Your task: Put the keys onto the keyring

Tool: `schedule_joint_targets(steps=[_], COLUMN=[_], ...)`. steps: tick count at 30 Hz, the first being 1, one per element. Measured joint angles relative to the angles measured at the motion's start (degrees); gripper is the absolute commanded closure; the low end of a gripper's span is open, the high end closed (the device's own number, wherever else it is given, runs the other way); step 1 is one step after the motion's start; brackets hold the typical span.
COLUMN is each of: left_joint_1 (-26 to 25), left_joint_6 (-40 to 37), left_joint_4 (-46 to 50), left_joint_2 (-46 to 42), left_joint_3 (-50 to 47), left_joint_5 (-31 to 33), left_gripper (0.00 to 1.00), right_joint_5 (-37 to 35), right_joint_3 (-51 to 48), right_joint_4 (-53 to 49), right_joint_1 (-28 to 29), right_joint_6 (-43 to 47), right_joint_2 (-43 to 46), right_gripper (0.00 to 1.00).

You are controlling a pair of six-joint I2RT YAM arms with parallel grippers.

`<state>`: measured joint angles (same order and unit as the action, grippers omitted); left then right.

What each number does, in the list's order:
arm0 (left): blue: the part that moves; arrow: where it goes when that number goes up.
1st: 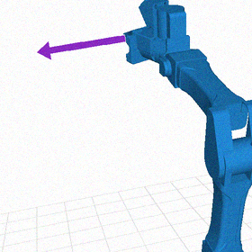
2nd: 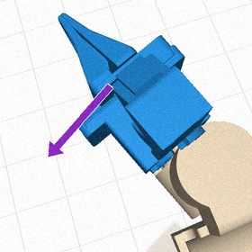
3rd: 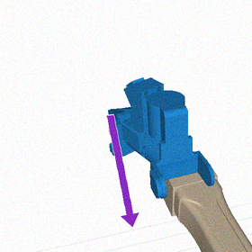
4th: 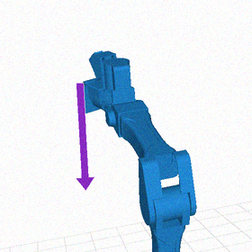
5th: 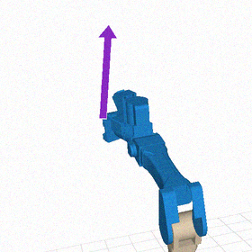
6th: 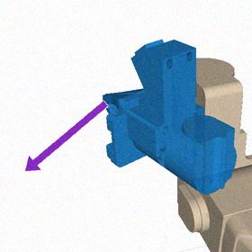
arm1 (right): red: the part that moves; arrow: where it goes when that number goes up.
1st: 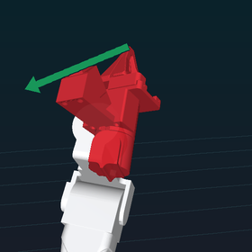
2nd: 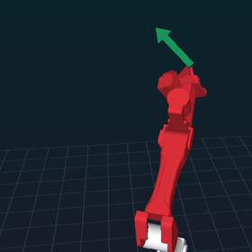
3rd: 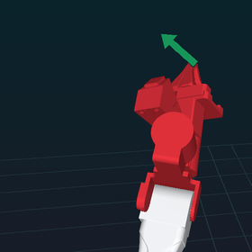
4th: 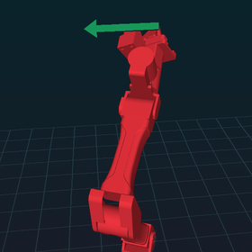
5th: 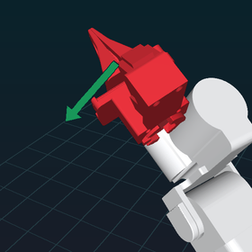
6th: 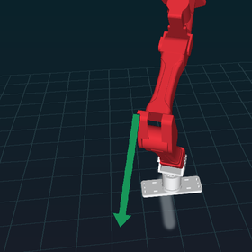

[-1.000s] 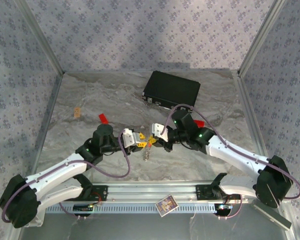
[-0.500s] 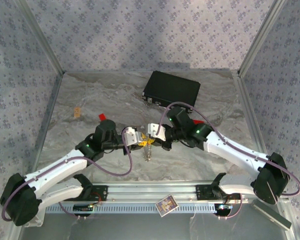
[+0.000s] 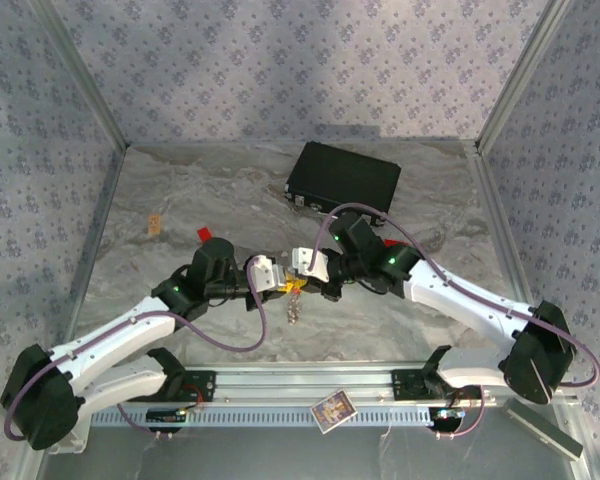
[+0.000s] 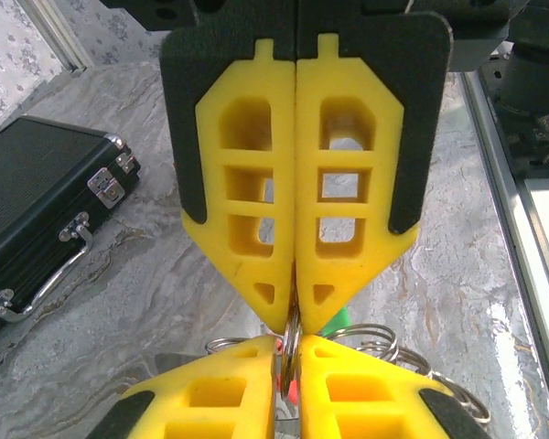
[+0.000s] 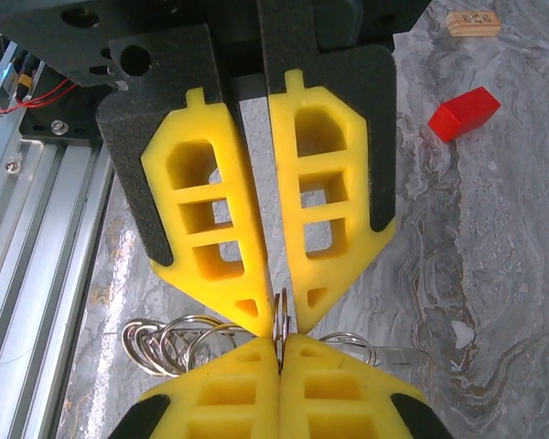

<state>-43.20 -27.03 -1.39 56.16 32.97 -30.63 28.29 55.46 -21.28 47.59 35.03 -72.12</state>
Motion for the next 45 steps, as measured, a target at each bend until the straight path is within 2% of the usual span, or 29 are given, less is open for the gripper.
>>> schedule_joint_targets(steps=[3, 7, 11, 19, 35, 45], left_joint_1=[0.00, 0.00, 0.00, 0.00, 0.00, 0.00], left_joint_6=[-0.42, -0.44, 0.48, 2.89, 3.10, 3.08], left_joint_4=[0.20, -0.11, -3.04, -8.07, -8.76, -8.76], left_joint_2=[0.04, 0.04, -0.50, -1.42, -1.44, -1.44], left_joint_3=[0.00, 0.00, -1.95, -5.55, -5.57, -5.57], left_joint_5=[-0.22, -0.44, -0.68, -1.07, -1.05, -1.05], left_gripper=[1.00, 1.00, 1.00, 1.00, 1.00, 1.00], right_joint_5=[-0.37, -0.61, -0.50, -1.55, -1.51, -1.55], right_joint_3=[0.00, -0.04, -0.92, -2.99, -3.43, -3.48], right_joint_4=[-0.02, 0.17, 1.25, 1.40, 1.31, 1.33], right_joint_1=[0.07, 0.00, -0.46, -0.59, -0.57, -0.46], right_joint_6=[0.00, -0.22, -1.38, -4.20, -7.58, -7.69], right_joint_2=[0.00, 0.22, 2.23, 4.28, 4.31, 3.30], right_gripper=[0.98, 0.76, 0.69, 0.68, 0.67, 0.78])
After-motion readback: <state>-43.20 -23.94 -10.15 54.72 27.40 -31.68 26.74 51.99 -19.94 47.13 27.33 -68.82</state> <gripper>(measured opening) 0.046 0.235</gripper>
